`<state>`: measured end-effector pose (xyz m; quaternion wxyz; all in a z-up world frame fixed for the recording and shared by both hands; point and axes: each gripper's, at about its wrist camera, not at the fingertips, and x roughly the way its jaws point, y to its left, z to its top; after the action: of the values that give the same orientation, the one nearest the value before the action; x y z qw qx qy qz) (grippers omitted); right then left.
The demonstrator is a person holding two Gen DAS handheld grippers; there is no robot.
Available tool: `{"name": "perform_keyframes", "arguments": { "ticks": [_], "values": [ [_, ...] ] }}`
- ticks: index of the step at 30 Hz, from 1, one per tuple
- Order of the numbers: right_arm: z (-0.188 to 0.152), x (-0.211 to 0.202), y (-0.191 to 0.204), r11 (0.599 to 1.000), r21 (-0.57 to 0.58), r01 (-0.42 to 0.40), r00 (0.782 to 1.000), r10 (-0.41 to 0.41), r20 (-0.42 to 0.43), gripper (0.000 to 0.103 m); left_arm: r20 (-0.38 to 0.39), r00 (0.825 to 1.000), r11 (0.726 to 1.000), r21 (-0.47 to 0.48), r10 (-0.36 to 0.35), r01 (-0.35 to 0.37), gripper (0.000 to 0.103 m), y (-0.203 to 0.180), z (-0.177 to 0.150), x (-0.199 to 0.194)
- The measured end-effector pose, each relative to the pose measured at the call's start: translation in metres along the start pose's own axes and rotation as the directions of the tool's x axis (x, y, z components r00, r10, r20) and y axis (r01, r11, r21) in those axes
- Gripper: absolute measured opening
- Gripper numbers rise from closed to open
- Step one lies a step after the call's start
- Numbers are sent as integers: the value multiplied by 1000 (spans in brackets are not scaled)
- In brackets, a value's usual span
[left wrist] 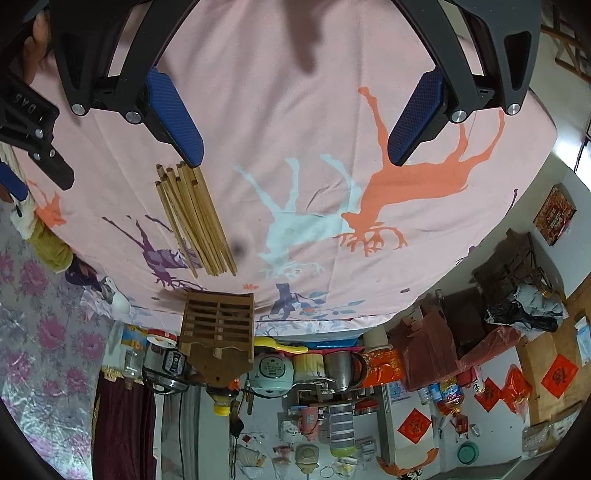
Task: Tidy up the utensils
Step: 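Move both tools toward the pile of bamboo chopsticks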
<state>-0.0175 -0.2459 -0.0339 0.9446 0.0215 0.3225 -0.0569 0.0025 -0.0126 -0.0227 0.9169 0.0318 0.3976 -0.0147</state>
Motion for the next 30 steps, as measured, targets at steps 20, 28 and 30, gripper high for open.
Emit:
{"name": "perform_keyframes", "arguments": {
  "ticks": [20, 28, 30],
  "values": [
    [3, 37, 7, 995, 45, -87, 996, 88, -28, 97, -95, 993, 997, 19, -75, 77, 98, -7, -1, 68],
    [-2, 41, -5, 994, 77, -76, 994, 81, -72, 97, -137, 988, 996, 42, -72, 79, 98, -11, -12, 78],
    [1, 42, -8, 995, 76, -69, 994, 75, -76, 97, -141, 987, 995, 43, -82, 89, 98, -12, -11, 80]
  ]
}}
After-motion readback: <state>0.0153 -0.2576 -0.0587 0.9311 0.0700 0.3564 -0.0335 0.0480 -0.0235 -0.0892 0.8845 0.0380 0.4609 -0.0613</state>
